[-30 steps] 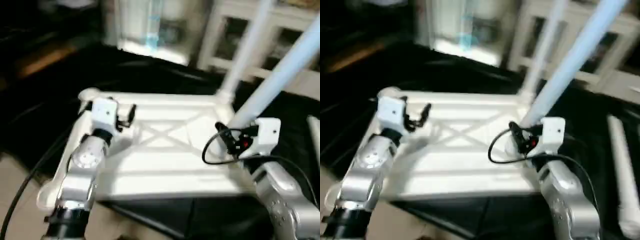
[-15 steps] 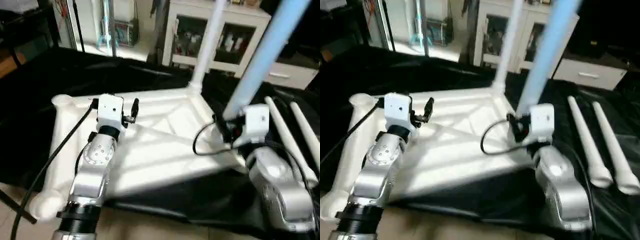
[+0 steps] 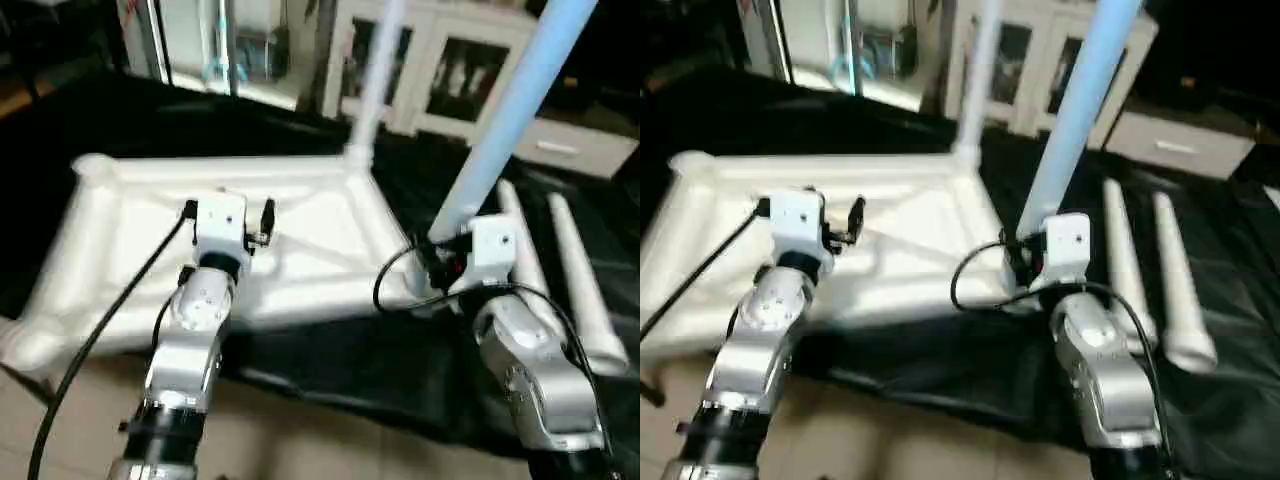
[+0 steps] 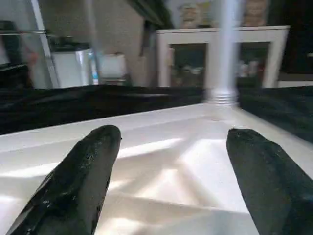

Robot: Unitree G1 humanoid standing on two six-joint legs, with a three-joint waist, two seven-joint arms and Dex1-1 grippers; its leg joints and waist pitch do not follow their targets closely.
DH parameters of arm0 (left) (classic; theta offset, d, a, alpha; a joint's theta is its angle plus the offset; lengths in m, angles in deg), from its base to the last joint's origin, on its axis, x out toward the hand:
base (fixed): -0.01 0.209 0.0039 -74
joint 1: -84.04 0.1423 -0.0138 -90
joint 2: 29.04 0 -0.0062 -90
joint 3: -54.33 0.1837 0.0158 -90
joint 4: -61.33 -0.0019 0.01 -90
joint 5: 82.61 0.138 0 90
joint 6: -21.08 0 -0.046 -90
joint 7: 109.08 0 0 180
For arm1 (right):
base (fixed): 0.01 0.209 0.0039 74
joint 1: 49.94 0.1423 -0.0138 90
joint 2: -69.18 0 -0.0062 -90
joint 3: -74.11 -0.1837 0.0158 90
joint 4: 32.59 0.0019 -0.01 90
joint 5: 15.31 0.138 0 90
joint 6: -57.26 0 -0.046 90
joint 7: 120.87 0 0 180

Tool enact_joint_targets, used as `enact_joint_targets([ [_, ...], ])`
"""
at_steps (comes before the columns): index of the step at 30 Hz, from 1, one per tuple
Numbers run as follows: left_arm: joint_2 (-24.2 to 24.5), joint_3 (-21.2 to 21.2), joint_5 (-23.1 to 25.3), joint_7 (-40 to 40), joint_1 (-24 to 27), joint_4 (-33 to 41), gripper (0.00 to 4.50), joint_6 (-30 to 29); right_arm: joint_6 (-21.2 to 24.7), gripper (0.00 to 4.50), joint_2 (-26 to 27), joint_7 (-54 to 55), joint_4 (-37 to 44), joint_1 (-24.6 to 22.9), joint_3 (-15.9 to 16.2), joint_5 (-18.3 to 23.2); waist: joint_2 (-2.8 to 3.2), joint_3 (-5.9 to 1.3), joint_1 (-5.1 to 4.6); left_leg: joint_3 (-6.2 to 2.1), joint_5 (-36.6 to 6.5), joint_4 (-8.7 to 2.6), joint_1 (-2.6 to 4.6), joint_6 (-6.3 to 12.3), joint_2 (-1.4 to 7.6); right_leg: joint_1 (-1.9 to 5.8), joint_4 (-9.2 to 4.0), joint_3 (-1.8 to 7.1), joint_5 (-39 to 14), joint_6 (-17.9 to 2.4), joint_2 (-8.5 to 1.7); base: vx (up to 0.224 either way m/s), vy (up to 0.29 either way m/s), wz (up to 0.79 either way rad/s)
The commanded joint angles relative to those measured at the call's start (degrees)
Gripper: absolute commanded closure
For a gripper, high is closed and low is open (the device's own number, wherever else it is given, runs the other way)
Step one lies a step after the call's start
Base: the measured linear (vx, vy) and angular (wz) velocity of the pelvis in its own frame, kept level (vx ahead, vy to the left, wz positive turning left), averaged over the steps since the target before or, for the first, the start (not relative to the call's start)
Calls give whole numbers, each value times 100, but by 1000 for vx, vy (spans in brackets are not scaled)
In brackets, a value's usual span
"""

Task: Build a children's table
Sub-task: Pick table leg

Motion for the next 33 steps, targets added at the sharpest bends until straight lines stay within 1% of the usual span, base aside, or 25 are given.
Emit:
enact_joint_targets([
  [1,29,95,30,42,-134,-12,59,-9,-133,264,31,70,18,47,-159,-60,-127,-323,143,269,-963,615,-170,62,-561,518,-982,299,492,-2974,-530,-101,-271,-3],
  [2,41,101,16,65,-163,-35,59,-10,-159,264,48,94,23,31,-183,-53,-76,-275,124,223,-1021,626,-200,-158,-530,520,-1012,287,275,-2755,-613,-74,-266,-6],
  [3,54,114,6,98,-195,-58,59,3,-185,264,57,107,40,7,-200,-47,89,-271,61,135,-1340,380,48,-319,-411,454,-1238,234,-926,-2041,-676,-90,-219,2],
  [4,55,120,-11,163,-235,-85,59,6,-212,264,79,133,53,-13,-226,-20,488,-294,2,-19,-869,-305,246,-138,-41,552,-1429,-92,-1454,-966,-436,-90,-219,2],
  [5,-8,78,-171,275,-255,-88,59,-11,-221,264,112,148,82,-37,-262,36,698,-339,-8,-633,-353,-879,514,162,798,396,-944,-420,-1101,-270,-83,-97,-209,-3],
  [6,-71,24,-343,383,-271,-91,59,-19,-234,264,131,148,115,-55,-279,73,822,-299,-244,-935,530,-1137,536,659,1275,-25,306,-330,-1158,592,6,-83,-182,-9],
  [7,-61,19,-379,457,-308,-111,59,-156,-278,264,141,154,181,-89,-271,67,894,-330,-197,-713,736,-949,653,817,923,-231,383,-209,-939,570,18,-83,-182,-9],
  [8,-57,22,-374,459,-311,-114,59,-168,-283,264,141,154,187,-93,-269,64,750,-273,-183,-529,965,-855,622,1176,704,-268,321,-46,-466,450,-1,-84,-144,-1],
  [9,-35,35,-377,514,-321,-146,59,-209,-302,264,160,167,253,-141,-256,54,612,-267,-102,-265,997,-584,449,1346,217,-8,-242,340,466,280,-262,-94,-178,-8],
  [10,-36,34,-384,520,-320,-148,59,-208,-302,264,163,169,260,-146,-256,55,545,-316,-32,-104,727,-396,349,1051,-158,119,-451,487,581,524,-371,-94,-178,-8],
  [11,-55,-1,-417,501,-297,-154,59,-184,-298,264,211,197,317,-190,-277,92,111,-359,96,-74,11,-7,-146,569,-377,641,-843,966,413,1373,-1041,-97,-175,-11],
  [12,-39,-26,-381,438,-254,-159,59,-232,-182,264,291,250,479,-282,-311,179,198,-303,284,-245,-234,162,-189,-89,-403,509,-894,1068,197,1912,-1165,-88,-122,-7],
  [14,-58,-88,-408,298,-203,-114,59,-243,-53,264,304,180,714,-402,-298,238,236,-181,281,-242,230,-230,-26,-476,-441,489,-950,707,-637,1342,-809,-82,-100,-9],
  [15,-65,-109,-434,285,-196,-99,59,-204,-35,264,299,145,765,-430,-288,253,367,-162,246,-170,501,-694,142,-578,-373,489,-963,482,-1177,718,-434,-72,-21,-4],
  [16,-65,-110,-435,284,-195,-98,59,-202,-33,264,299,143,768,-432,-288,254,417,-172,215,-165,376,-884,176,-469,-296,441,-901,397,-1214,561,-245,-72,-21,-4],
  [17,-82,-132,-447,275,-169,-35,59,-257,-17,264,284,84,820,-467,-284,288,499,-139,82,-190,-414,-1096,282,-614,-69,395,-852,283,-1451,135,-21,-63,27,2],
  [19,-125,-72,-413,355,-61,146,59,-124,44,264,180,-131,820,-480,-295,457,612,-183,9,-197,-1266,-1212,418,-850,38,418,-866,302,-1057,-348,-79,-58,39,7],
  [20,-122,-17,-387,424,14,247,59,-72,37,264,83,-239,753,-452,-247,440,525,-153,-39,-178,-1533,-1268,426,-943,75,439,-909,302,-877,-484,-125,-58,31,8],
  [21,-114,8,-384,443,41,283,59,-69,35,264,52,-274,732,-443,-227,414,552,-147,-43,-153,-1618,-1273,423,-1005,69,425,-935,309,-844,-502,-123,0,0,0],
  [22,-109,24,-385,449,55,301,59,-68,38,264,40,-293,724,-439,-220,398,517,-116,-63,-88,-1769,-1286,437,-1092,64,397,-984,327,-870,-494,-137,0,0,0],
  [23,-91,38,-347,414,118,383,59,-87,69,264,2,-381,698,-367,-188,415,341,-109,-73,-12,-1950,-1277,454,-1097,39,399,-1030,338,-1163,-428,-149,0,0,0],
  [25,-24,87,-262,349,289,535,59,-93,125,264,-78,-522,585,-179,-135,404,261,-70,-82,30,-2521,-1295,537,-1082,20,406,-1099,317,-2241,-220,-193,0,0,0],
  [26,-24,87,-262,349,289,535,59,-93,125,264,-78,-522,585,-179,-135,404,286,-41,-101,25,-2760,-1320,570,-1066,11,444,-1176,264,-2942,-21,-220,0,0,0],
  [30,-20,113,-213,335,390,644,59,-135,154,264,-101,-554,446,-52,-208,444,296,20,-219,15,-3474,-1375,868,-976,28,472,-1343,55,-3176,9,-115,13,2,-2],
  [33,-11,121,-198,369,451,714,59,-176,136,264,-118,-555,366,0,-234,468,250,-21,-278,22,-3203,-1469,796,-897,33,725,-1329,51,-2612,-152,-186,86,5,-12],
])
